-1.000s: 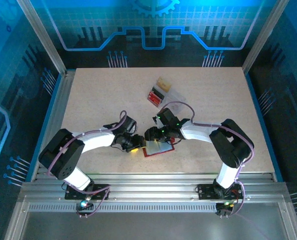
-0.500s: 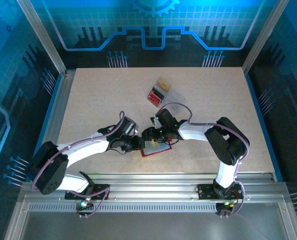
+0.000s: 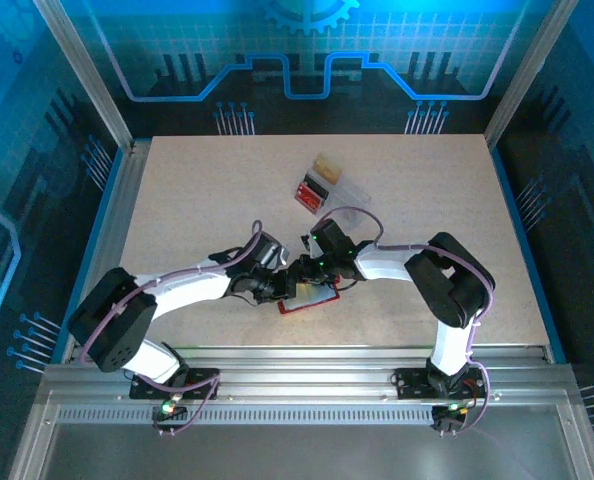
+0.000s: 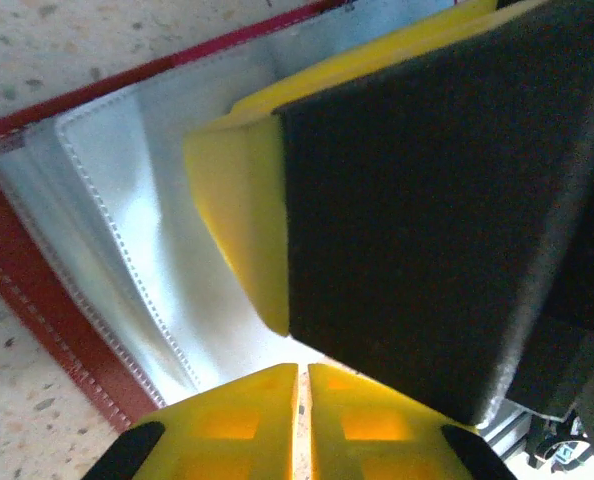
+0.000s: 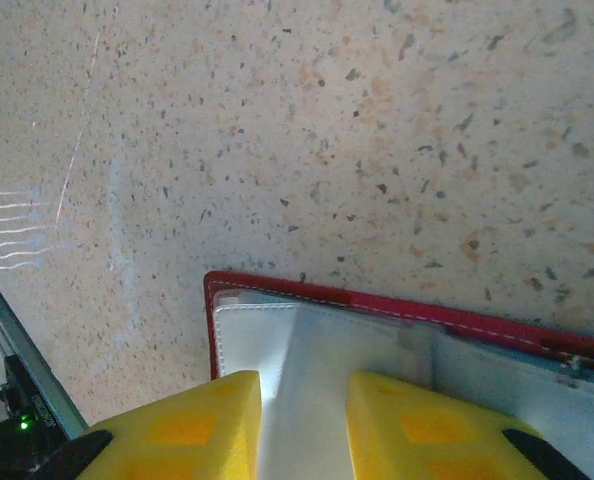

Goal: Put the credit cards into the card holder
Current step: Flip over the card slot in the card holder.

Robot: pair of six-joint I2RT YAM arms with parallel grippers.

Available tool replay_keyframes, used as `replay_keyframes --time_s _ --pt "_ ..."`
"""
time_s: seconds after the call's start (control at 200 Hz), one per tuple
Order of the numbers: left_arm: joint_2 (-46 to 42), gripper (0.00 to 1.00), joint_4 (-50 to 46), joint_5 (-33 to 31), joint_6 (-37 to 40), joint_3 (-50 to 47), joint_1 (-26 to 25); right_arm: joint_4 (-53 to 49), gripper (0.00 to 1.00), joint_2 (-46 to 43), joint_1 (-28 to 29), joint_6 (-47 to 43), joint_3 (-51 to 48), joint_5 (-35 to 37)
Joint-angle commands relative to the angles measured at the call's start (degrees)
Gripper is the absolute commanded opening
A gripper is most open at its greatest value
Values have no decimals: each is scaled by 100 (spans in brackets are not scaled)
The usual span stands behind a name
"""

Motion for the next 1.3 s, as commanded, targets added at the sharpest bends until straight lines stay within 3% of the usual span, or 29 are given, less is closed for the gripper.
replay_keyframes --time_s 0.0,0.385,0.595,0.805,1.061,1.296 --pt "289 10 190 -32 125 189 -37 -265 29 163 6 -24 -111 2" --pt "724 8 396 -219 92 -236 -40 -523 36 89 -39 -165 120 -63" --pt "663 9 440 -139 200 -413 -38 -1490 46 -406 -185 -923 743 398" --pt "946 9 565 10 292 -401 -42 -3495 58 -834 -281 -2122 2321 2518" --pt "954 9 414 0 424 -334 -42 -5090 66 297 -442 -3045 4190 5265" --pt "971 9 401 40 431 -318 -36 -5510 59 1428 -522 -3525 5190 6169"
